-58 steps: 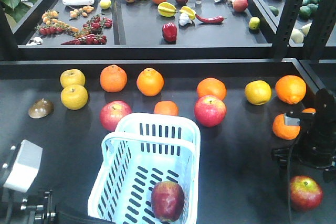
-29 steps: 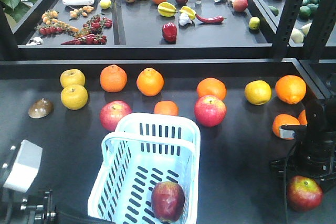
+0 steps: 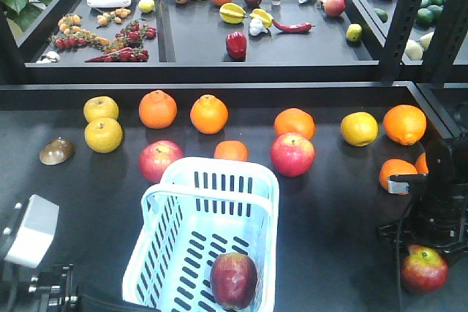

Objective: Pick three apples into basket with both arms
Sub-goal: 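Carry the second apple into the basket and open the right gripper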

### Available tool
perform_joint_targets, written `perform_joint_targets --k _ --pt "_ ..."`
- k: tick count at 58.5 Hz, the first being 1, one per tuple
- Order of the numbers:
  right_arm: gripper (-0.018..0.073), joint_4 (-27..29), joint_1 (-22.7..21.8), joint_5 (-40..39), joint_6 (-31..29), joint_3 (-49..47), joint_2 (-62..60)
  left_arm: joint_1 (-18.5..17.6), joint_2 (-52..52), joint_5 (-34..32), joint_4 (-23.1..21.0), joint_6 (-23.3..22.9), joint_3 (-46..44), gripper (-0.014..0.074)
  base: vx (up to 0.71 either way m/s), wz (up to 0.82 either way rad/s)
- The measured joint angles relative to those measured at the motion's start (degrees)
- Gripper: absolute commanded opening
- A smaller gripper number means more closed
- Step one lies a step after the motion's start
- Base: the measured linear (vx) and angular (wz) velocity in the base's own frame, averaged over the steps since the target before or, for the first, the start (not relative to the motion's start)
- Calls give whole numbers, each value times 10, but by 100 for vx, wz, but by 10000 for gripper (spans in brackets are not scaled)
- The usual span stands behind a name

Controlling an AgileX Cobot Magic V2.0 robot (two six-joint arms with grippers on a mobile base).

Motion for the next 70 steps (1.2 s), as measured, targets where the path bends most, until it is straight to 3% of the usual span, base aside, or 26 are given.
perform_joint_targets --k 23,37,45,54,59,70 --pt "-8 111 0 16 -103 18 -205 0 0 0 0 1 0 -6 0 0" --pt "-5 243 16 35 -203 103 -393 0 0 0 0 1 0 -6 0 0" --pt "-5 333 70 41 -243 146 -481 0 0 0 0 1 0 -6 0 0" --pt "-5 415 172 37 -249 179 -529 0 0 0 0 2 0 -6 0 0" --pt "-4 429 237 15 -249 187 -532 0 0 0 0 2 0 -6 0 0" --pt "0 447 356 -115 -246 188 -513 0 0 0 0 2 0 -6 0 0"
